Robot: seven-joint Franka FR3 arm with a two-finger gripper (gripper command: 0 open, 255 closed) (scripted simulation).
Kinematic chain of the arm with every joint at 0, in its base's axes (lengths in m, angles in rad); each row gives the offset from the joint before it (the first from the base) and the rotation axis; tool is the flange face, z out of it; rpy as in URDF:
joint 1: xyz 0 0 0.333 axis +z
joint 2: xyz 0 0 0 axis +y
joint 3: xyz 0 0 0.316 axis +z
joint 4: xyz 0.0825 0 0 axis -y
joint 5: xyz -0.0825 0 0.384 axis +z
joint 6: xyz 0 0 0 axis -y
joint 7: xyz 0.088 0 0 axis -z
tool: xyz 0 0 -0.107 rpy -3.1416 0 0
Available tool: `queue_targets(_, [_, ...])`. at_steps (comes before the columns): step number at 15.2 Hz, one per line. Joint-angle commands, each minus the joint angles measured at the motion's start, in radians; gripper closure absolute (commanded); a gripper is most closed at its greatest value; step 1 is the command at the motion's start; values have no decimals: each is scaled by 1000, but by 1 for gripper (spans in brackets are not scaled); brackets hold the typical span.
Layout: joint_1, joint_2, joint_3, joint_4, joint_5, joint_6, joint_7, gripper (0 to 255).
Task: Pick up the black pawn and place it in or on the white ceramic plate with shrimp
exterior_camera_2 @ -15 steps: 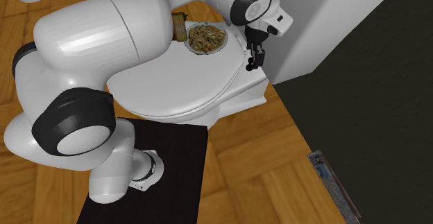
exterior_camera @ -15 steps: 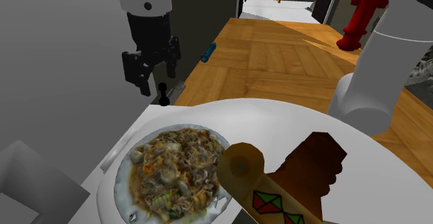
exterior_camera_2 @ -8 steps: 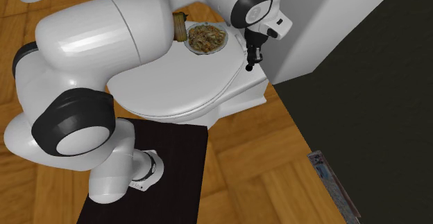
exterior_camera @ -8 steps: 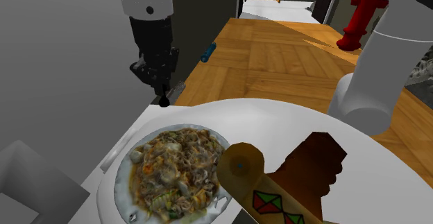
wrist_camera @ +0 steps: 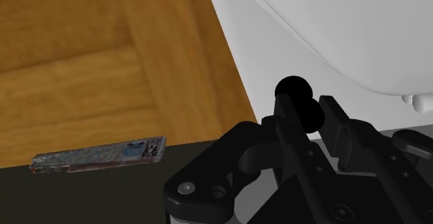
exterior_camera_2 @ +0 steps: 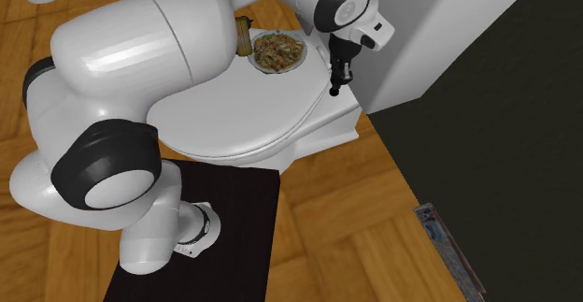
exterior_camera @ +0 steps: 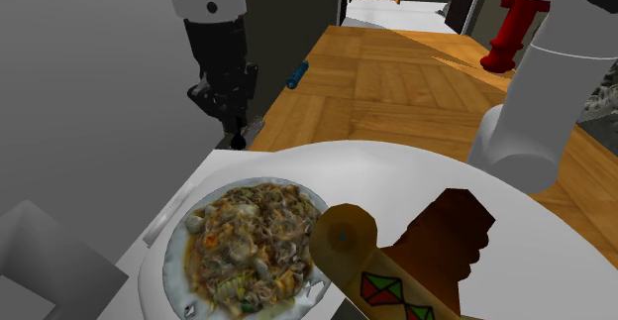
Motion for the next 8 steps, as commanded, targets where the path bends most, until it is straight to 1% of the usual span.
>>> queue_targets(1, [1, 8, 1, 46, -8, 0, -1, 255])
queue_targets(8, [5, 31, 6, 164, -20, -100, 6, 255])
